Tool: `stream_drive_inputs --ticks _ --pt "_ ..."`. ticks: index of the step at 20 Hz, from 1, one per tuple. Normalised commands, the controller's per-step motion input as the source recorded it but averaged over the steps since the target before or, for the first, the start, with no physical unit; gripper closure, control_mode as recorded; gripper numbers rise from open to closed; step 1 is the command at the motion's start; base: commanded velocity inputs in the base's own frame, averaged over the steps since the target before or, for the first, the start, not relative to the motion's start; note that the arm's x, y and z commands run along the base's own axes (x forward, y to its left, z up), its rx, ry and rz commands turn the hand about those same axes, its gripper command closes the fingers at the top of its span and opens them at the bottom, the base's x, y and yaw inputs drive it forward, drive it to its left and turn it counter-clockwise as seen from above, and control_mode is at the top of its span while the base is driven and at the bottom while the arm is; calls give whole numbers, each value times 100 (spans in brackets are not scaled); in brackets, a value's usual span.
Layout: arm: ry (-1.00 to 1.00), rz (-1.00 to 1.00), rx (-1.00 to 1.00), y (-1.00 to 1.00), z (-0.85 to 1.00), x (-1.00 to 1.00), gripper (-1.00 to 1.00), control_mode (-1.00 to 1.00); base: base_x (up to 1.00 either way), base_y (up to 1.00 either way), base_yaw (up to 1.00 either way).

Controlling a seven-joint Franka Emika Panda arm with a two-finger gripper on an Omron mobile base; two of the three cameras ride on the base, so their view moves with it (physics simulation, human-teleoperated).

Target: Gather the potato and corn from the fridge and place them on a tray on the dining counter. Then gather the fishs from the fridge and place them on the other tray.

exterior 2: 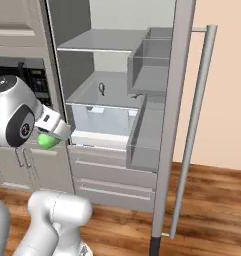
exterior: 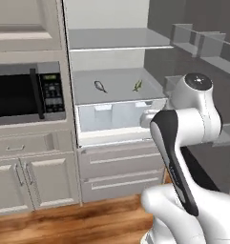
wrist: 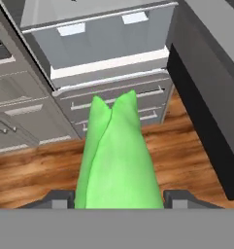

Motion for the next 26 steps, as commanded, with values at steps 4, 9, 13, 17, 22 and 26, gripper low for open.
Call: stream_drive_inputs --ticks 4,9,13,17,22,26 --pt "0 0 0 0 0 0 100 100 -67 7 52" --pt "0 0 0 0 0 0 100 100 -71 9 64" --pt "0 0 0 0 0 0 100 100 -55 0 82" --pt "0 0 0 0 0 0 100 100 -10 18 95" --pt "0 0 0 0 0 0 100 100 -19 36 77" --pt "0 0 0 0 0 0 100 100 -28 71 62"
